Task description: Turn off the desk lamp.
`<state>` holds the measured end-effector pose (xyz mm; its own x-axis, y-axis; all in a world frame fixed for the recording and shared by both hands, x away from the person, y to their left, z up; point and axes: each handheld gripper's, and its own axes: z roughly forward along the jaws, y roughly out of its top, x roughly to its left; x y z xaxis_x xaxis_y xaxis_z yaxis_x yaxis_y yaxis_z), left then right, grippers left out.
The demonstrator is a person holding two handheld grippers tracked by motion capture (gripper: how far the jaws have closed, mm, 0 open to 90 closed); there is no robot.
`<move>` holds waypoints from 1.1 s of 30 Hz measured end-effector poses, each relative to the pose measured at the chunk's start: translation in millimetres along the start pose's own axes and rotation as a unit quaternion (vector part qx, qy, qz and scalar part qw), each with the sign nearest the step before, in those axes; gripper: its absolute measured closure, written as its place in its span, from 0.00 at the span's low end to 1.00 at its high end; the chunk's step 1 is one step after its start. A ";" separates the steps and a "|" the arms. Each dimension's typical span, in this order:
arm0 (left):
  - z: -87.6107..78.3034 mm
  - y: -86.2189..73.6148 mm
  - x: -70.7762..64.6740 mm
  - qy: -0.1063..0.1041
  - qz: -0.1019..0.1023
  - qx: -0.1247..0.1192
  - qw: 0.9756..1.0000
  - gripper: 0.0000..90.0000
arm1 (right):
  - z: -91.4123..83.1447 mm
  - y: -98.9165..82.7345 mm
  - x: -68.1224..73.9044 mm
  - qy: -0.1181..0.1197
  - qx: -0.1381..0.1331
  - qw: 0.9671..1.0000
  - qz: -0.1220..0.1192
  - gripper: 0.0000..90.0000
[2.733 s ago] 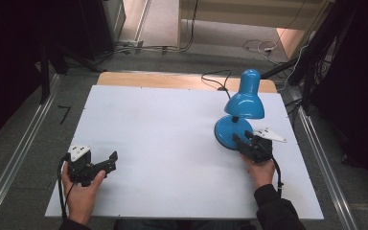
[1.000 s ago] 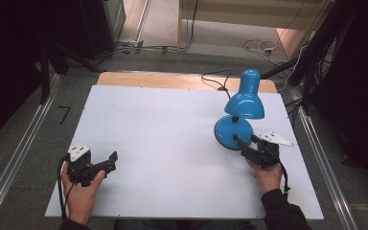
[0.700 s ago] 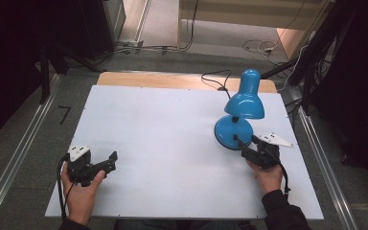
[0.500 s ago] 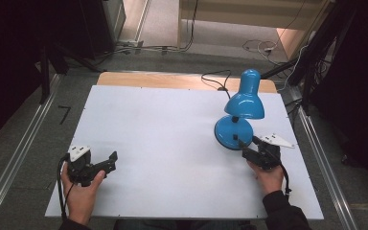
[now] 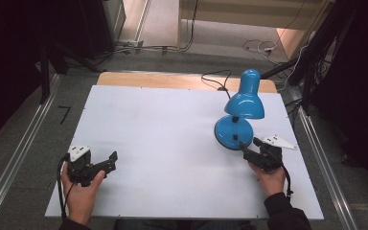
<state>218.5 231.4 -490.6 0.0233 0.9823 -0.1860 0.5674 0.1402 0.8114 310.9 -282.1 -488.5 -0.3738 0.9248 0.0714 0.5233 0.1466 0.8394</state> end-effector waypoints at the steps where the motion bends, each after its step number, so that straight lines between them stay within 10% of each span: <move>1: 0.0 0.0 0.0 0.000 0.000 0.000 1.000 0.08 | -0.5 -0.2 -0.1 0.000 0.001 1.000 0.001 0.39; 33: 0.4 0.0 -1.0 0.000 -0.001 0.001 1.000 0.08 | -40.8 -38.9 -48.9 -0.039 0.045 0.998 0.025 0.32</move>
